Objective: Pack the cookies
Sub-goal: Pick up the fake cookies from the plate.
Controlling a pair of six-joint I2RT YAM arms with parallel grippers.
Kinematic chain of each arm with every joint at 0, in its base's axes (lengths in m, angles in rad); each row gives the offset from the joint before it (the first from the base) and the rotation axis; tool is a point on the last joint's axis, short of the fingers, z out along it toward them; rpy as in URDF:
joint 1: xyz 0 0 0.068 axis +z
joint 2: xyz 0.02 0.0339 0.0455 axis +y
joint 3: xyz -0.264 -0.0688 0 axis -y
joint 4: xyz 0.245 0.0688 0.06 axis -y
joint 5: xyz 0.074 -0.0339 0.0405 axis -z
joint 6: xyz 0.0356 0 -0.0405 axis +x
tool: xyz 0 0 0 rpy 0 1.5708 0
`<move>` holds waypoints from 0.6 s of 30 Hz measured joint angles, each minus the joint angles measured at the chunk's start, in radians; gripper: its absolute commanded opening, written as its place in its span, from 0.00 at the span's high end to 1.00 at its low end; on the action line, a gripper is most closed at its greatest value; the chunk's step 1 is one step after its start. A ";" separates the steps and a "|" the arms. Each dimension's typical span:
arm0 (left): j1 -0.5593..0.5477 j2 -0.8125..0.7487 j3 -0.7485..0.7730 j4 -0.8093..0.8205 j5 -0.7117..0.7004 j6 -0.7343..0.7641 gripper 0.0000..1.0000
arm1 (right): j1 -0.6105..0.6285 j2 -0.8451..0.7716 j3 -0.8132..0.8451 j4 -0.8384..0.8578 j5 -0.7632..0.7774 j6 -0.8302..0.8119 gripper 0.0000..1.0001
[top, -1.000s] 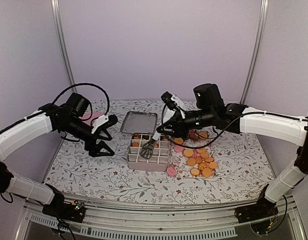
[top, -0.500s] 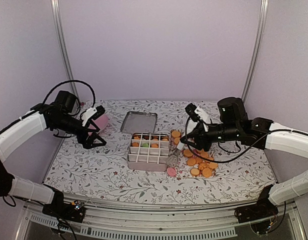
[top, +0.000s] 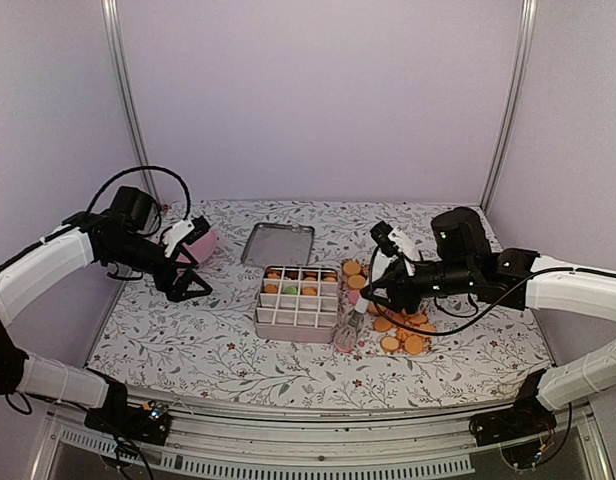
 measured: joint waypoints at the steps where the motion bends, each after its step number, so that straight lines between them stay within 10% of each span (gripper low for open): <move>1: 0.000 -0.002 -0.001 0.000 -0.001 0.000 0.01 | 0.004 0.003 -0.007 0.006 0.003 0.005 0.61; 18: 0.001 -0.016 -0.001 0.005 -0.010 -0.007 0.01 | 0.111 0.048 -0.066 0.105 0.170 0.041 0.61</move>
